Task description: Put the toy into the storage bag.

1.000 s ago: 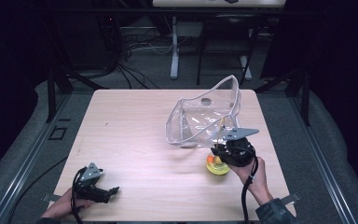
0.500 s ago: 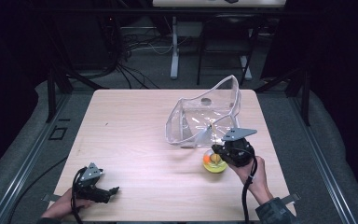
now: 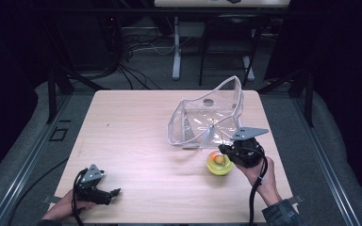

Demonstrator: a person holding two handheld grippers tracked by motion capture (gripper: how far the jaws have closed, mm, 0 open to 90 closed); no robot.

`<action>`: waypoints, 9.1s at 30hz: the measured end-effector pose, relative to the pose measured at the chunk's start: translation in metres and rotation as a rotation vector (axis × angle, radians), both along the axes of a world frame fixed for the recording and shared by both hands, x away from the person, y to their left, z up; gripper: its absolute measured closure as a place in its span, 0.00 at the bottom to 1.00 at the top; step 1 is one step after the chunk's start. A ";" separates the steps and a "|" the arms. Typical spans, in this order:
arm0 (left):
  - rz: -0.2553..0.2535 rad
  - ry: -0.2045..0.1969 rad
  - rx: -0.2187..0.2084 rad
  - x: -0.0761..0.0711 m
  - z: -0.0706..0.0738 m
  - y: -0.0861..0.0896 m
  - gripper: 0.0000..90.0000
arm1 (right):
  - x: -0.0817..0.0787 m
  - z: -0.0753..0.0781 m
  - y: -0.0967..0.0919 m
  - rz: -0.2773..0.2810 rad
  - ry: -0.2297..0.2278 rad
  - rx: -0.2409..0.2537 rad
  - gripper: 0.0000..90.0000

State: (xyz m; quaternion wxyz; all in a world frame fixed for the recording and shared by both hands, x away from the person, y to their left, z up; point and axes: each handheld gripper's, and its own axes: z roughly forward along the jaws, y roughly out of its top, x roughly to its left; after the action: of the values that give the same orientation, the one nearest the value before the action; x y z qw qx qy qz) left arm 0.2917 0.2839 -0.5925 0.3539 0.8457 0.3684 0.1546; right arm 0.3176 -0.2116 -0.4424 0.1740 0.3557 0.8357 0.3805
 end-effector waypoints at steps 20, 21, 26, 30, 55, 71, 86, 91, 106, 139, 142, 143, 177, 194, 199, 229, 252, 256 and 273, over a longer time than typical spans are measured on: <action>0.000 0.000 0.000 0.000 0.000 0.000 0.00 | -0.004 0.018 -0.025 -0.054 -0.014 -0.007 0.98; 0.000 0.001 -0.001 0.000 0.000 0.000 0.00 | -0.004 0.019 -0.026 -0.060 -0.020 -0.003 0.98; 0.000 0.000 0.000 0.000 0.000 0.000 0.00 | -0.005 0.026 -0.036 -0.079 -0.020 -0.006 0.98; 0.000 0.000 0.000 0.000 0.000 0.000 0.00 | -0.004 0.030 -0.041 -0.088 -0.022 -0.009 0.98; 0.000 0.000 0.000 0.000 0.000 0.000 0.00 | 0.003 0.068 -0.078 -0.164 -0.007 -0.066 0.98; 0.000 0.000 0.000 0.000 0.000 0.000 0.00 | 0.022 0.094 -0.086 -0.188 0.033 -0.115 0.98; 0.000 0.001 -0.001 0.000 0.000 0.000 0.00 | 0.055 0.122 -0.086 -0.207 0.100 -0.192 0.98; -0.006 0.009 0.002 0.000 0.001 0.000 0.00 | 0.063 0.127 -0.086 -0.215 0.117 -0.217 0.98; -0.006 0.006 0.005 0.000 0.001 0.001 0.00 | 0.093 0.145 -0.088 -0.249 0.180 -0.316 0.98; -0.005 0.006 0.004 -0.001 0.001 0.001 0.00 | 0.102 0.218 -0.059 -0.219 0.143 -0.380 0.98; -0.003 0.006 0.003 -0.001 0.001 0.001 0.00 | 0.103 0.227 -0.054 -0.214 0.130 -0.386 0.98; -0.003 0.006 0.003 -0.001 0.001 0.001 0.00 | 0.103 0.227 -0.054 -0.214 0.130 -0.386 0.98; -0.006 0.005 0.005 0.000 0.001 0.001 0.00 | 0.136 0.238 0.019 -0.108 0.131 -0.463 0.98; -0.003 0.006 0.004 -0.001 0.001 0.001 0.00 | 0.161 0.213 0.050 -0.059 0.186 -0.475 0.98; -0.002 0.007 0.002 -0.001 0.001 0.001 0.00 | 0.166 0.202 0.056 -0.052 0.199 -0.478 0.98; -0.003 0.007 0.003 -0.001 0.001 0.001 0.00 | 0.179 0.112 0.043 -0.042 0.374 -0.531 0.97; -0.001 0.007 0.001 -0.001 0.001 0.001 0.00 | 0.188 0.074 0.037 -0.097 0.485 -0.612 0.97; -0.002 0.008 0.001 -0.001 0.001 0.001 0.00 | 0.187 0.077 0.037 -0.111 0.483 -0.608 0.98; -0.002 0.008 0.001 -0.001 0.001 0.001 0.00 | 0.169 0.107 0.028 -0.088 0.398 -0.475 0.83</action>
State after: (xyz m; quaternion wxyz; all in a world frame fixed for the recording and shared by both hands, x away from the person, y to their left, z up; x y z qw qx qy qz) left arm 0.2908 0.2849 -0.5919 0.3522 0.8467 0.3689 0.1513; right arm 0.4862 -0.1836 -0.3355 0.1015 0.4083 0.9028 0.0894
